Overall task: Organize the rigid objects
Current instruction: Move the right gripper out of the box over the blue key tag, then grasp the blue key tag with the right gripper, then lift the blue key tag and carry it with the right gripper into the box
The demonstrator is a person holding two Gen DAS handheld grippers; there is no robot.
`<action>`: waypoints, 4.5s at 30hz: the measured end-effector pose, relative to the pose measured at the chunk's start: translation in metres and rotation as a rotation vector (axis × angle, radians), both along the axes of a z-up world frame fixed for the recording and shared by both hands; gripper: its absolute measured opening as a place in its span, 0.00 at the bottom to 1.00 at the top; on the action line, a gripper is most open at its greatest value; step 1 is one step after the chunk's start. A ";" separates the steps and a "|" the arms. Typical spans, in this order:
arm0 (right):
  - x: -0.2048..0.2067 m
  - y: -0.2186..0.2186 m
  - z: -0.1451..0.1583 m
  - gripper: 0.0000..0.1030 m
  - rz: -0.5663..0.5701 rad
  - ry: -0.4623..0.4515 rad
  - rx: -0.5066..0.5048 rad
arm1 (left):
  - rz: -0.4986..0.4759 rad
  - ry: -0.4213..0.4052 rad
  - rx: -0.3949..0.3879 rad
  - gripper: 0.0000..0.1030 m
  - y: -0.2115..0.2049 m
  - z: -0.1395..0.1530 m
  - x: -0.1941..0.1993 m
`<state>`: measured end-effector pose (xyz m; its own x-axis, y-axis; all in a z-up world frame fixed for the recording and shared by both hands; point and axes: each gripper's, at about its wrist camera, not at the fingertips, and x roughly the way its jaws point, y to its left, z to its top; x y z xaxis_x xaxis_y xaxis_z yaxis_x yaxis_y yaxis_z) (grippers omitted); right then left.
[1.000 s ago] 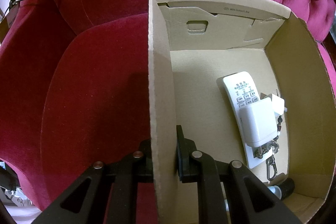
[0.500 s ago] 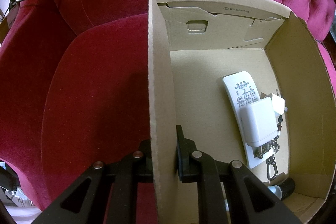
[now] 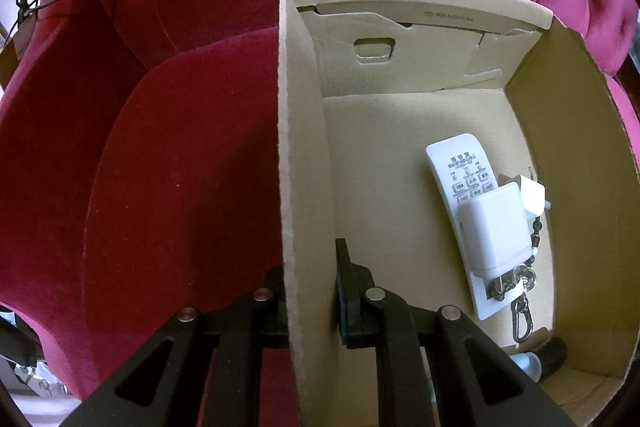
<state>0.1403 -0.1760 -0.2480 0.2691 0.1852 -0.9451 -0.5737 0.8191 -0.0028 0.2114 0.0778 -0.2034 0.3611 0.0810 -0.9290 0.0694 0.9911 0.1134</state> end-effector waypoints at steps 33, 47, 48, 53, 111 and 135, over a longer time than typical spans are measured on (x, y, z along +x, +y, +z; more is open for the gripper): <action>0.003 0.017 -0.011 0.31 0.055 0.007 -0.026 | 0.002 0.007 0.000 0.14 0.000 -0.002 0.003; 0.009 0.007 0.009 0.31 -0.065 -0.016 -0.003 | 0.002 0.006 0.003 0.14 -0.001 -0.001 0.003; 0.008 0.006 0.011 0.31 -0.076 -0.019 -0.001 | 0.002 0.006 0.002 0.14 -0.002 -0.001 0.002; 0.012 0.000 0.020 0.31 -0.117 -0.031 0.000 | 0.006 0.004 -0.002 0.14 -0.002 0.000 0.002; 0.000 0.006 0.151 0.31 -0.397 -0.263 0.070 | 0.008 -0.002 -0.006 0.14 -0.004 0.002 0.001; 0.032 0.077 0.154 0.31 -0.286 -0.252 0.141 | 0.010 -0.002 -0.017 0.14 -0.001 0.002 0.000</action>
